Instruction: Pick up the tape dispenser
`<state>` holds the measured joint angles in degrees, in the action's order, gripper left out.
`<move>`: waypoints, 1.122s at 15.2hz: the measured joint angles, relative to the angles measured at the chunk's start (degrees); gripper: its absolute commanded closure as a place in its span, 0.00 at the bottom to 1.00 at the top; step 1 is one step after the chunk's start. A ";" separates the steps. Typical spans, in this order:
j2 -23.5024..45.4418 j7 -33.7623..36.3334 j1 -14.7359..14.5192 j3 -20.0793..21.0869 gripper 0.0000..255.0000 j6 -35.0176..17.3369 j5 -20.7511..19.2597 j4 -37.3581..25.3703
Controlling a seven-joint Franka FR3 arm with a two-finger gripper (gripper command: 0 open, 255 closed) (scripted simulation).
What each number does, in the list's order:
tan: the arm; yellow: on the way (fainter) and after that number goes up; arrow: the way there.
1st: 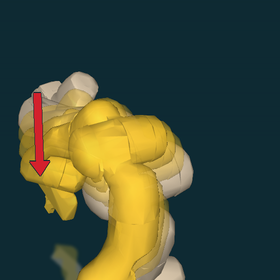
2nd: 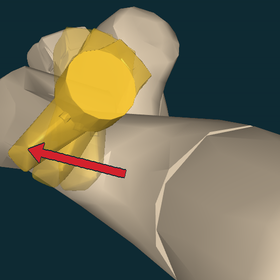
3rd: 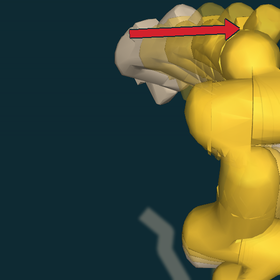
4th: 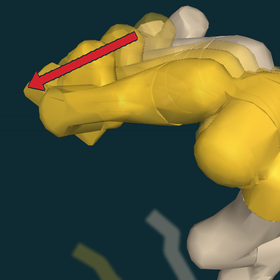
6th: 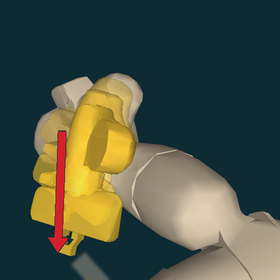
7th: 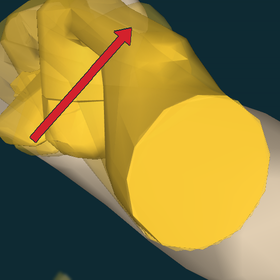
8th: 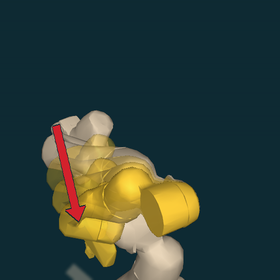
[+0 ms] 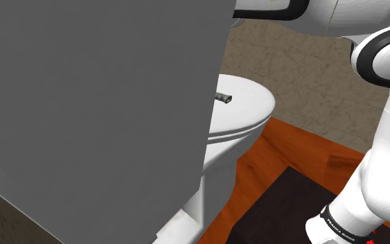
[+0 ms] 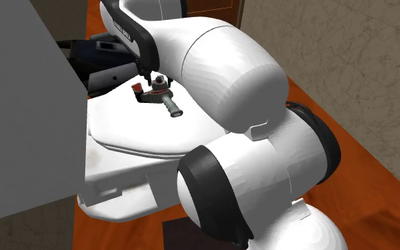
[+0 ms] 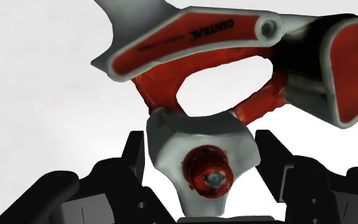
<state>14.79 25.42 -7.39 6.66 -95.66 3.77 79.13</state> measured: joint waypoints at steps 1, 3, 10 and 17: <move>0.00 0.01 0.00 0.00 1.00 -0.05 0.01 -0.02; 0.01 0.02 -0.01 0.01 1.00 -0.05 0.00 0.01; 1.28 0.39 -0.12 0.04 1.00 4.34 -0.16 -5.59; 3.57 0.99 -0.36 0.10 1.00 10.95 -0.42 -14.49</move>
<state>18.36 26.41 -7.75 6.76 -84.71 3.34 64.64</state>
